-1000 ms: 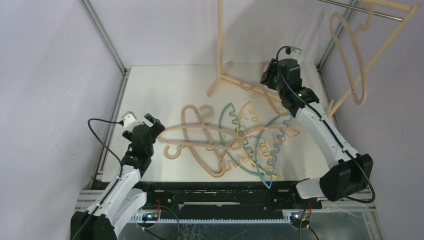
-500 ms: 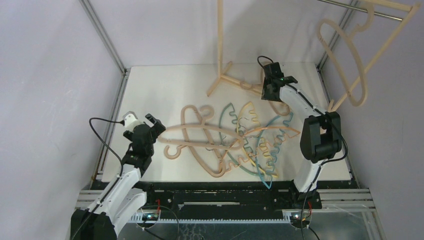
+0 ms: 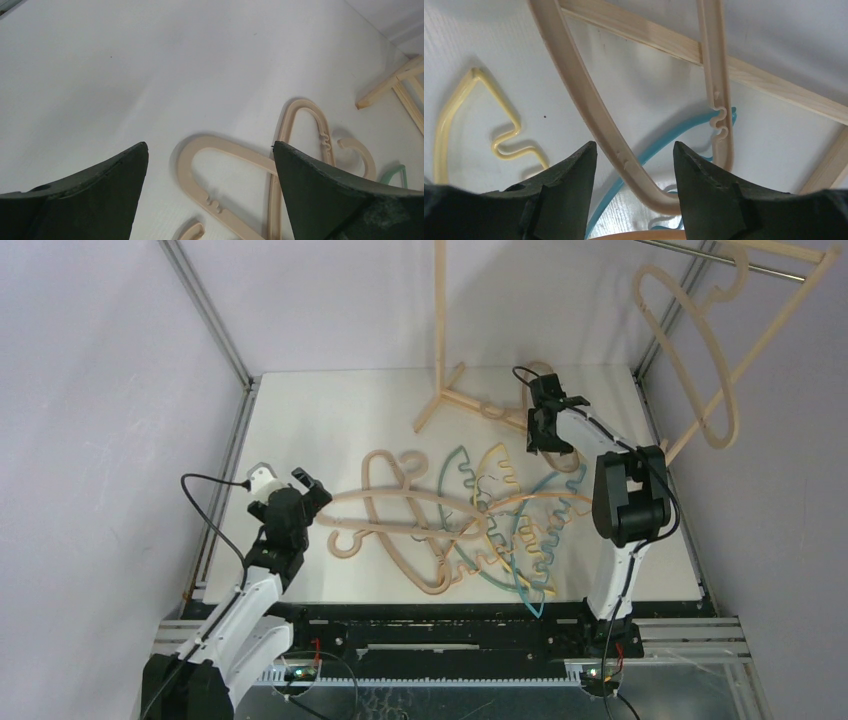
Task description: Organize the hangers
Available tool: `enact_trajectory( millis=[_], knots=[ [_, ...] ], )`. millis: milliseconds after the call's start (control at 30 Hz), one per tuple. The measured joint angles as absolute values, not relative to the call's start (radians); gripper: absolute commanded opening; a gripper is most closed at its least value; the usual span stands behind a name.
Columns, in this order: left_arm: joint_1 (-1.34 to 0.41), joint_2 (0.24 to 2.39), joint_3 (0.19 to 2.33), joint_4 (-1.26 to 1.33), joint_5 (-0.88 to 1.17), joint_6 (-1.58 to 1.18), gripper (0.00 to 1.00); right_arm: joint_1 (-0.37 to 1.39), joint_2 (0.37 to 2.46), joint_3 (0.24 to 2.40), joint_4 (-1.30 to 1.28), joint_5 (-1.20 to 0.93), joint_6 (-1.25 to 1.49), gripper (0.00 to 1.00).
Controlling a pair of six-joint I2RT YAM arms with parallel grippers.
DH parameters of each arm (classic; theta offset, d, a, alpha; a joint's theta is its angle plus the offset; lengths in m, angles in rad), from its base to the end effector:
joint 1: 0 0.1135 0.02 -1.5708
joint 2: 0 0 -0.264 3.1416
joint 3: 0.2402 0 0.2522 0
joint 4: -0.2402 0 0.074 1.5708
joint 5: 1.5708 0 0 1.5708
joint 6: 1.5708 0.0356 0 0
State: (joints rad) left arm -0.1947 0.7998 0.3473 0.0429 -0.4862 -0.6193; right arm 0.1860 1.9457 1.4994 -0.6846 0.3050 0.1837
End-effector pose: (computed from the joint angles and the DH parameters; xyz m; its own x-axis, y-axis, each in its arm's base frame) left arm 0.1791 -0.0184 0.2077 -0.1734 -0.4889 -0.8549 -0.4299 0.8186 -0.3809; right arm 0.4044 0.0652 0.2099 -0.8835 0.0111 -0.4683 0.1126 0.9754 -0.1893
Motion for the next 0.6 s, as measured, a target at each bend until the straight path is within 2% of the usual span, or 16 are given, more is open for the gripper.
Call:
enact_trajectory(
  millis=[233,467,533,567,600],
  knots=[
    [-0.195,0.804,0.347,0.043,-0.486,-0.619,1.00,0.190,1.950,1.494,-0.659,0.334,0.138,0.67],
    [-0.195,0.812,0.347,0.047,-0.487,-0.619,0.99,0.186,1.970,1.460,-0.630,0.338,0.119,0.61],
    [-0.195,0.813,0.347,0.049,-0.487,-0.619,0.99,0.184,1.977,1.444,-0.623,0.338,0.115,0.49],
    [-0.195,0.813,0.347,0.051,-0.487,-0.619,1.00,0.184,1.979,1.435,-0.621,0.339,0.113,0.39],
    [-0.195,0.814,0.347,0.052,-0.487,-0.619,0.99,0.184,1.980,1.427,-0.620,0.338,0.109,0.21]
  ],
)
